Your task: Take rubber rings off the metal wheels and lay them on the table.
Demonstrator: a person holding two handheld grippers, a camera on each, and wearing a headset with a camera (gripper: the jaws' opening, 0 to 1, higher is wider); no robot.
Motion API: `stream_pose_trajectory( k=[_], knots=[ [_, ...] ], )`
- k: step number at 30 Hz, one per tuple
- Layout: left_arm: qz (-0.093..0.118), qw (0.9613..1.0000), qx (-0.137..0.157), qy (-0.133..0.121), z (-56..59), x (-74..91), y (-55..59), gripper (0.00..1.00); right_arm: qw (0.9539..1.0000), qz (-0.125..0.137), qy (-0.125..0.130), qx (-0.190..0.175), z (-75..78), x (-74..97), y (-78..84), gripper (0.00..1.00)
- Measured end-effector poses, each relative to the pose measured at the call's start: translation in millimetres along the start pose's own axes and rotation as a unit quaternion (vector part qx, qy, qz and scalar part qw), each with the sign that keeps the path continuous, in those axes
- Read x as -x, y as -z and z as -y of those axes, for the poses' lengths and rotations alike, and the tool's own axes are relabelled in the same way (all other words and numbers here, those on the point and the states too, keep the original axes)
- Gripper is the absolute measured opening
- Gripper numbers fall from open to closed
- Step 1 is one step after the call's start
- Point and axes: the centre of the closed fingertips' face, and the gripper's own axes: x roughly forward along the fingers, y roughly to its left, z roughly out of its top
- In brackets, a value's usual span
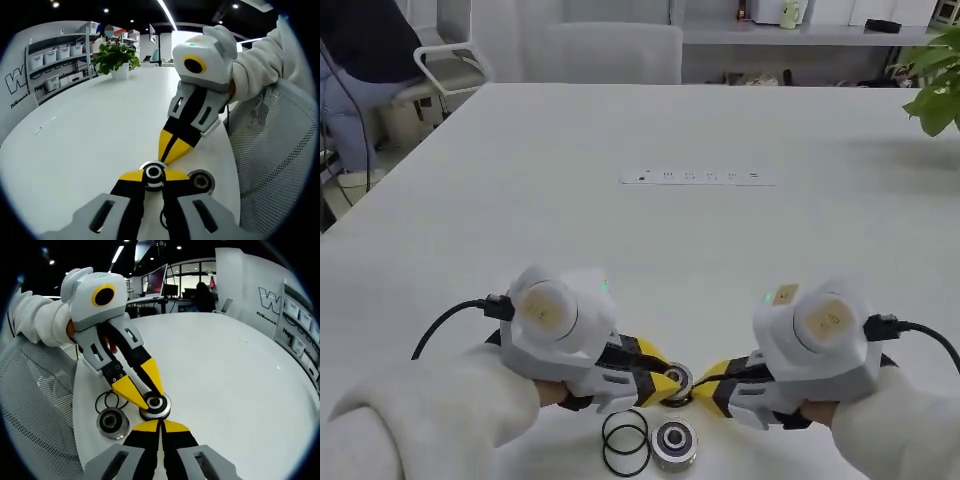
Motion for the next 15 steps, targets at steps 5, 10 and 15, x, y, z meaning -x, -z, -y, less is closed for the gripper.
stream_pose_trajectory(
  k=[5,10,15],
  knots=[
    [0.000,1.0000,0.002,-0.001,0.3,0.0,-0.1,0.07,0.9998,0.000,0.004,-0.020,2.7,1.2,-0.1,0.00],
    [0.000,1.0000,0.002,-0.002,0.3,-0.1,-0.4,0.07,0.9990,0.004,0.008,-0.044,7.4,2.3,-0.8,0.00],
    [0.001,1.0000,0.003,-0.003,0.1,-0.4,-0.6,0.07,0.9979,0.010,0.011,-0.063,10.7,3.6,-2.7,0.00]
  ],
)
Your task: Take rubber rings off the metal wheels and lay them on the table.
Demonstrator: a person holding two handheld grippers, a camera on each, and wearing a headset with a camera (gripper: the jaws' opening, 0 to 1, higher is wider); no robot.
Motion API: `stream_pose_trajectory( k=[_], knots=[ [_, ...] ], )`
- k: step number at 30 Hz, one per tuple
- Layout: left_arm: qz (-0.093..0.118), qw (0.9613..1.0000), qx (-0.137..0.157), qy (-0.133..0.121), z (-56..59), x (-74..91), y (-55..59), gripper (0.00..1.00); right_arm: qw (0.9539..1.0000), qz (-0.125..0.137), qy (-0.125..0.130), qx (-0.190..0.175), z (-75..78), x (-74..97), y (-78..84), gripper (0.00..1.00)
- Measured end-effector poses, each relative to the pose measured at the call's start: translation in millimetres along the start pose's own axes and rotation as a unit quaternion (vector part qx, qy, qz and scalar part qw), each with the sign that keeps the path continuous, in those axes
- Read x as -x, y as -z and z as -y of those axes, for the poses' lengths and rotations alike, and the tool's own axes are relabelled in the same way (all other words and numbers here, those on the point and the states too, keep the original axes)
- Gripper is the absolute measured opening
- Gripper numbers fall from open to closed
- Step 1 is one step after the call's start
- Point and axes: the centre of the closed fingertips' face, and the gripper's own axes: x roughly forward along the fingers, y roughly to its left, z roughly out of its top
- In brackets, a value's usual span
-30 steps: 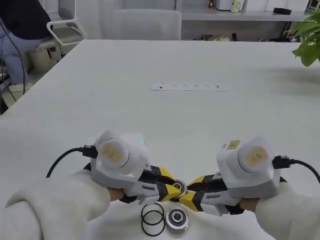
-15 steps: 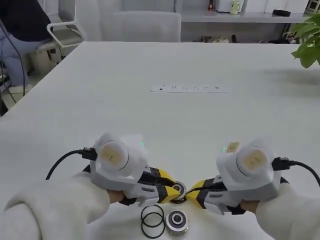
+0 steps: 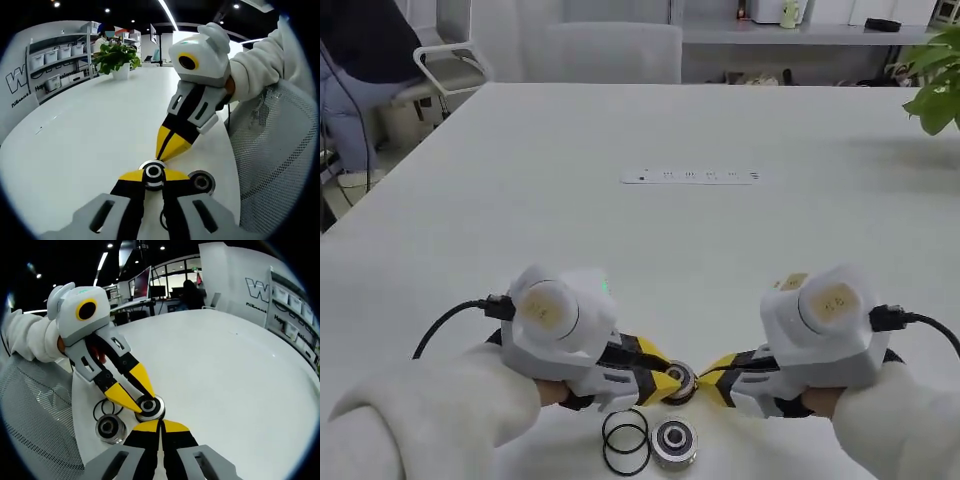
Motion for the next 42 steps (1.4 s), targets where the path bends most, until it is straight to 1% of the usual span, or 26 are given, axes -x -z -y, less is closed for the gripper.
stream_pose_trajectory(
  k=[3,4,5,6,7,8,10,19,26,42],
  knots=[
    [0.000,1.0000,0.002,0.000,0.0,-0.1,0.0,0.07,0.9996,0.009,-0.003,-0.025,1.1,1.1,-2.4,0.00],
    [0.001,1.0000,0.001,0.000,0.0,-0.1,0.0,0.07,0.9989,0.023,-0.009,-0.041,-0.9,1.1,-7.0,0.00],
    [0.001,1.0000,0.001,-0.001,0.0,-0.2,0.0,0.07,0.9983,0.027,-0.011,-0.051,-0.3,2.5,-9.7,0.00],
    [0.002,1.0000,0.001,-0.001,0.0,-0.2,0.0,0.07,0.9984,0.019,-0.009,-0.053,0.2,2.8,-7.5,0.00],
    [0.002,1.0000,0.001,-0.001,0.1,-0.2,-0.1,0.07,0.9985,0.019,-0.009,-0.051,0.2,2.5,-7.7,0.00],
    [0.003,1.0000,0.000,-0.002,0.2,-0.2,-0.2,0.07,0.9989,0.021,-0.008,-0.041,-1.0,2.2,-7.8,0.00],
    [0.004,1.0000,0.000,-0.002,0.5,-0.2,-0.2,0.07,0.9986,0.022,-0.011,-0.047,-2.6,2.0,-9.1,0.00],
    [0.009,1.0000,-0.003,-0.003,0.5,-0.1,-0.5,0.07,0.9984,0.018,-0.014,-0.053,-5.7,3.1,-11.2,0.00],
    [0.010,0.9999,-0.003,-0.003,0.3,-0.1,-0.5,0.07,0.9984,0.019,-0.015,-0.051,-7.9,3.8,-13.5,0.00],
    [0.011,0.9999,-0.002,-0.003,0.2,-0.4,-0.3,0.07,0.9988,0.025,-0.020,-0.036,-12.8,3.3,-18.3,0.00]
  ],
)
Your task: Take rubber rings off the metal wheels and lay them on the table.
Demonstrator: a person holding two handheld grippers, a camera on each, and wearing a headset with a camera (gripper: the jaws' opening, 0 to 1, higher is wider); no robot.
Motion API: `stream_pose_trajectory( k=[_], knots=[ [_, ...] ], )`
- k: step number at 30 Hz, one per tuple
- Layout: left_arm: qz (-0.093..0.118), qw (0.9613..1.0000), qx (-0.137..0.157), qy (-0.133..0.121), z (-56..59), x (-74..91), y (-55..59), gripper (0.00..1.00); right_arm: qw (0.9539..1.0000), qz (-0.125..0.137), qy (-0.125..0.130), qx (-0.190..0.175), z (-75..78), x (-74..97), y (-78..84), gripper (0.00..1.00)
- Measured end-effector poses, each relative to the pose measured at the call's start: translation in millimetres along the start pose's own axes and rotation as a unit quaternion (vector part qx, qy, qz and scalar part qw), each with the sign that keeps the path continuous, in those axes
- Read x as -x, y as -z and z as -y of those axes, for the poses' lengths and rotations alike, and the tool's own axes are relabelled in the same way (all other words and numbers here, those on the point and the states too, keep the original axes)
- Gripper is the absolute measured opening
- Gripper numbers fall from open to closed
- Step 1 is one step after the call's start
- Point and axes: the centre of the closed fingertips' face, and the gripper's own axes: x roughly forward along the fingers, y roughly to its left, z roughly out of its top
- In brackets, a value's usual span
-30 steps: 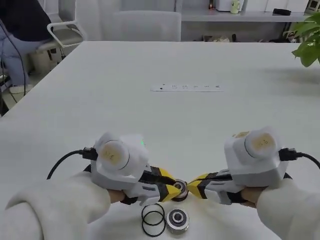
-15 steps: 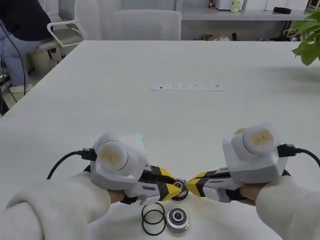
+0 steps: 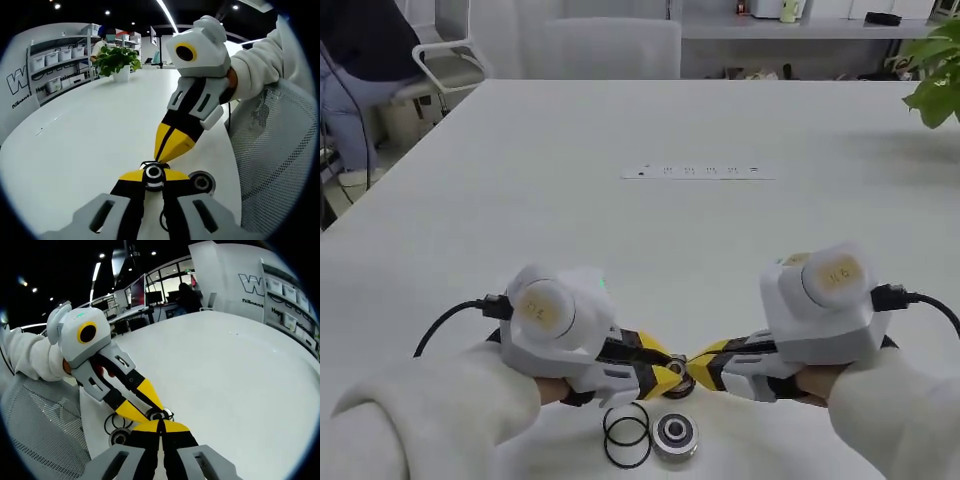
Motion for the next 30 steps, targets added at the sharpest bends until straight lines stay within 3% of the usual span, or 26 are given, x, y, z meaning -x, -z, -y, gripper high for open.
stream_pose_trajectory(
  k=[6,9,12,24,30],
  knots=[
    [0.001,1.0000,0.002,0.001,-0.3,0.0,0.0,0.07,1.0000,0.006,-0.006,0.001,-2.4,-0.4,-2.2,0.00],
    [0.002,1.0000,0.004,0.000,-0.2,-0.3,-0.1,0.08,0.9995,0.031,-0.008,0.007,-5.2,1.3,-12.7,0.00],
    [0.003,1.0000,0.006,0.000,-0.2,-0.4,-0.1,0.08,0.9995,0.031,-0.009,0.001,-5.3,0.9,-12.5,0.00],
    [0.000,1.0000,0.009,-0.002,-0.6,-1.1,-0.4,0.08,0.9999,0.005,0.003,-0.015,2.3,-1.4,1.7,0.00],
    [-0.010,0.9996,0.028,-0.001,1.1,-1.3,-1.5,0.10,0.9998,-0.001,0.002,-0.021,1.9,-2.5,5.0,0.00]
  ],
)
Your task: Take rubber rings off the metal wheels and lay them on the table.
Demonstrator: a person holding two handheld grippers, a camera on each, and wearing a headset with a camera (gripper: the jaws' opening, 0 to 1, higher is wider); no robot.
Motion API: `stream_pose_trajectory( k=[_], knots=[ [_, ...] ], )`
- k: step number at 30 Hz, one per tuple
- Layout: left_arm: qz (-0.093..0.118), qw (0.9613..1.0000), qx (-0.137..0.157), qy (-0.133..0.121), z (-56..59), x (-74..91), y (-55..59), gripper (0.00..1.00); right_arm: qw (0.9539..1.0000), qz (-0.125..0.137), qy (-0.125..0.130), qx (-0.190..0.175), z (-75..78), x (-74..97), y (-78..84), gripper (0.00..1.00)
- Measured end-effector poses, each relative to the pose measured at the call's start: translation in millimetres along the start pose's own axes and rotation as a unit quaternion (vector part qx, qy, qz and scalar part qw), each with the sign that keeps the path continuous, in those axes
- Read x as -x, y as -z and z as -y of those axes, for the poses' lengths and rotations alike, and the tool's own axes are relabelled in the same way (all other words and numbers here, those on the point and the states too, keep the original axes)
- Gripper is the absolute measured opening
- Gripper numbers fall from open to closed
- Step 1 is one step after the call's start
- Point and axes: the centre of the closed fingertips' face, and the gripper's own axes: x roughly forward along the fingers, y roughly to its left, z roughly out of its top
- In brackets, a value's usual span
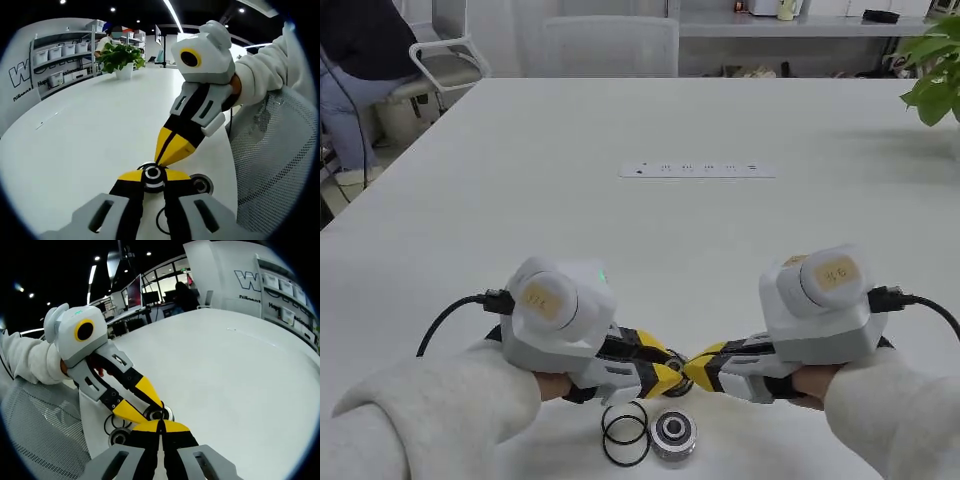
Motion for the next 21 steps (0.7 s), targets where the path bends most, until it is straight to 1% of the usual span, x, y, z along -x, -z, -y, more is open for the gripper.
stream_pose_trajectory(
  k=[1,3,4,6,9,11,14,16,21],
  knots=[
    [-0.005,1.0000,-0.001,-0.002,0.6,-0.2,-0.2,0.10,1.0000,0.000,0.000,-0.001,0.1,0.1,0.1,0.00],
    [-0.017,0.9996,-0.022,0.000,3.0,-0.3,0.4,0.12,1.0000,0.000,-0.001,-0.005,0.2,0.4,0.1,0.00],
    [-0.018,0.9995,-0.026,-0.002,3.5,-1.0,-0.5,0.12,1.0000,0.000,-0.001,-0.005,0.4,0.5,0.3,0.00],
    [-0.021,0.9996,-0.019,-0.002,2.2,-0.7,0.4,0.12,1.0000,0.001,-0.002,-0.009,0.7,0.5,0.4,0.00],
    [-0.022,0.9996,-0.020,-0.001,1.6,0.3,1.1,0.12,0.9999,0.001,-0.002,-0.011,1.0,0.5,0.4,0.00],
    [-0.025,0.9994,-0.024,0.000,1.7,1.2,1.4,0.12,0.9999,0.001,-0.002,-0.012,1.1,0.7,0.3,0.00],
    [-0.036,0.9986,-0.038,-0.001,1.8,2.8,2.2,0.13,0.9999,0.001,-0.002,-0.015,1.1,1.1,0.5,0.00],
    [-0.038,0.9983,-0.045,0.001,3.2,4.0,1.4,0.16,0.9999,0.001,-0.002,-0.016,1.1,1.4,0.6,0.00],
    [-0.039,0.9981,-0.047,0.007,7.4,9.1,-3.5,0.25,0.9998,0.001,-0.003,-0.018,1.3,1.8,0.5,0.00]
  ],
)
